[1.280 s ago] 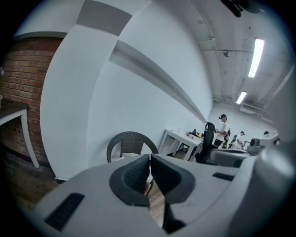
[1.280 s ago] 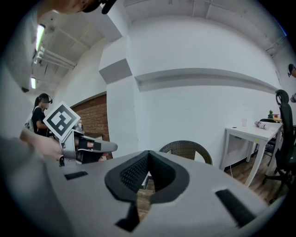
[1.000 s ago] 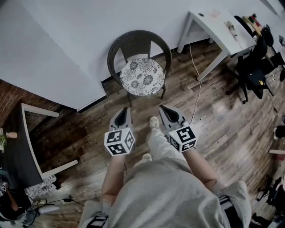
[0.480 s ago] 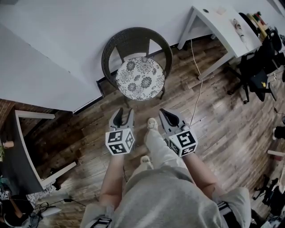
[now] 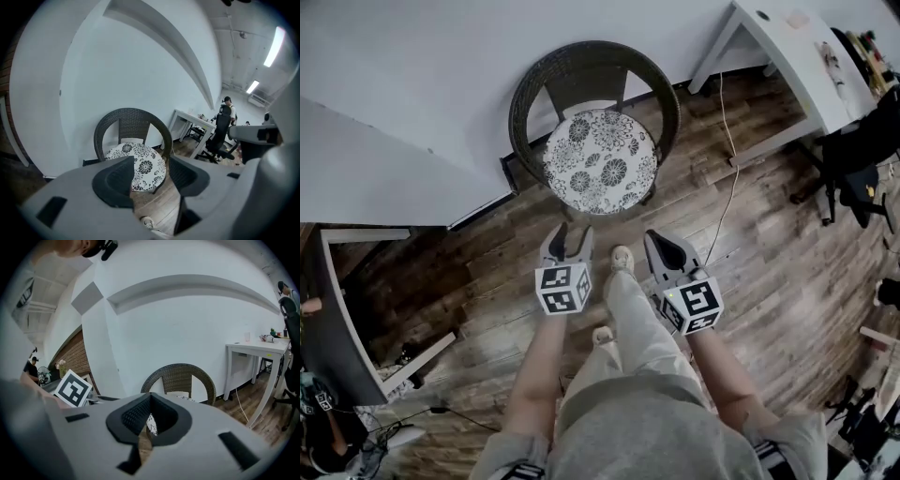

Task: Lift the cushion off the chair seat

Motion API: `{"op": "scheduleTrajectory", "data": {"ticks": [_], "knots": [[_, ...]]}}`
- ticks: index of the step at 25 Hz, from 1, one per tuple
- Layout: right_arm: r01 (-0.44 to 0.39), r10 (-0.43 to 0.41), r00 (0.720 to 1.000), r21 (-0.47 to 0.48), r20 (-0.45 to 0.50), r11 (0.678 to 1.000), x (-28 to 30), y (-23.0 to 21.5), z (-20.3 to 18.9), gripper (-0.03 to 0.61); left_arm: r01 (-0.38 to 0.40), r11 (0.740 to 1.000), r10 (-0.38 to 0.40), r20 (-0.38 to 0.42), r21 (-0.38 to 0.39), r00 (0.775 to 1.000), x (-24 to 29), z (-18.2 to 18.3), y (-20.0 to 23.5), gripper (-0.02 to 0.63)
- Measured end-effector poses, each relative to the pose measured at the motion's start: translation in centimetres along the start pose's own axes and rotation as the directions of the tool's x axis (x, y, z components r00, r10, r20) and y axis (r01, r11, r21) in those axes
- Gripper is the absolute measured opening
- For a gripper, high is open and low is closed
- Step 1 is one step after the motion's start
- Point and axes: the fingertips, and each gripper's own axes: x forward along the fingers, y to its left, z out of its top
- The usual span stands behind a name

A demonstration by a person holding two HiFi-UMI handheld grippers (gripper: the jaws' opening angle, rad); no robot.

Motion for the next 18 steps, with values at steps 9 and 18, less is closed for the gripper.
{"op": "scheduleTrajectory", "data": {"ticks": [9, 18], "knots": [[-0.005, 0.005, 0.999, 0.017, -0.044, 1.0, 3.9, -3.0, -2.6, 0.0, -0.034, 0.999, 0.035, -0.085, 0.011, 0.996, 7.5, -4.8, 2.6, 0.239], [-0.014, 0.018, 0.997, 0.05, -0.075, 0.999, 6.9, -5.3, -5.6, 0.0, -0.059, 0.998, 0.064, -0.173, 0.03, 0.983, 13.3, -9.8, 4.7, 0.259]]}}
